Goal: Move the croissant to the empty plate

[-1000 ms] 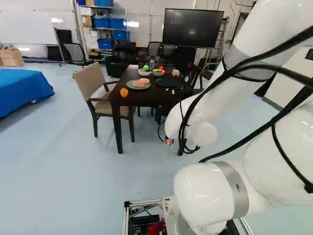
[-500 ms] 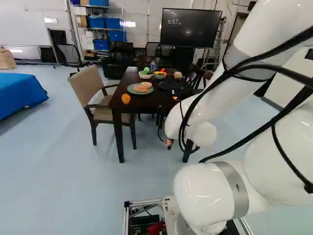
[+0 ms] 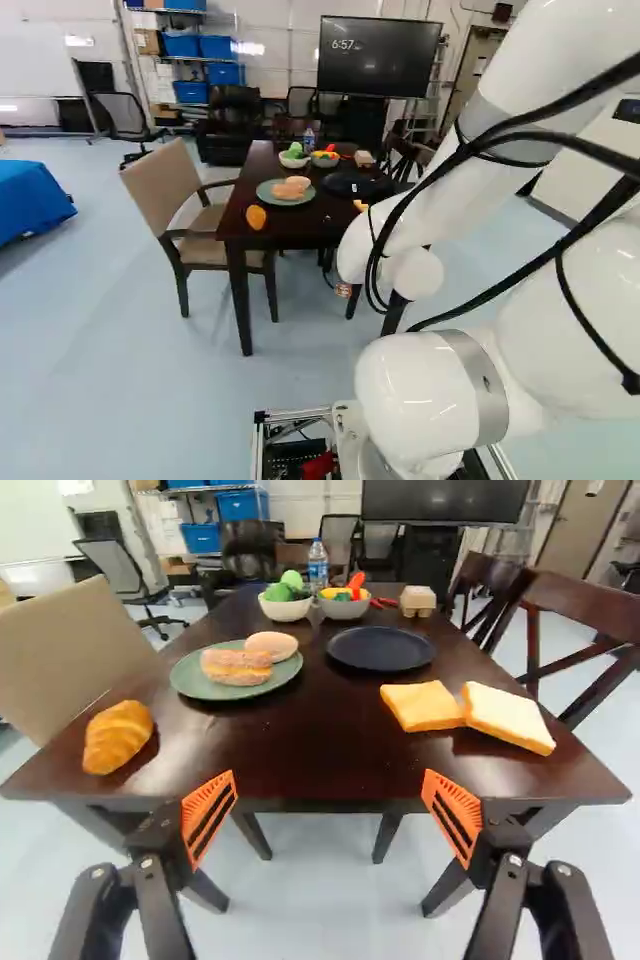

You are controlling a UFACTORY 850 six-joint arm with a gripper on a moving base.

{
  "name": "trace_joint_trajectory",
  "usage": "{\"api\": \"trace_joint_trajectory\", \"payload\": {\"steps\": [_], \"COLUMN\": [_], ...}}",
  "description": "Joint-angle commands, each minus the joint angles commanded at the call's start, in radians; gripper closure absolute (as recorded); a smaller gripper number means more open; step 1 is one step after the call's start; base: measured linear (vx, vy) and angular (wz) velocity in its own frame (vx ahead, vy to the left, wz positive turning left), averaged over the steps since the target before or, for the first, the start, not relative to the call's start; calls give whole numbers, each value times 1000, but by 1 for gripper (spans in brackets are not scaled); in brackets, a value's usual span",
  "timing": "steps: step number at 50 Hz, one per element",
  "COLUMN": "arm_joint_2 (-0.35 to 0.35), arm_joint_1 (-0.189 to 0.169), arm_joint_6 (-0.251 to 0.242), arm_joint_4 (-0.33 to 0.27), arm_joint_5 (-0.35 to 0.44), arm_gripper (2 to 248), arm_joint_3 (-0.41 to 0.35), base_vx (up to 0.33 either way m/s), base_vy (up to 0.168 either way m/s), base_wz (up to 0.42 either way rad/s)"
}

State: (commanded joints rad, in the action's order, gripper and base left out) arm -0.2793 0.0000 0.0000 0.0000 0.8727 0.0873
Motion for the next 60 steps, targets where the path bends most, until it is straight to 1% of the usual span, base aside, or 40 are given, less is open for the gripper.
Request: {"api": "trace_joint_trajectory", "payload": {"steps": [39, 60], "arm_joint_2": [0, 0], "arm_joint_1": [0, 0], "arm_joint_6": [0, 0], "arm_joint_4": [0, 0], "arm_joint_5": [0, 0], "arm_gripper": [3, 3], "arm_joint_3": [0, 0], "base_vx": [145, 23], "base_vy": [71, 1], "base_wz": [-23, 0]}}
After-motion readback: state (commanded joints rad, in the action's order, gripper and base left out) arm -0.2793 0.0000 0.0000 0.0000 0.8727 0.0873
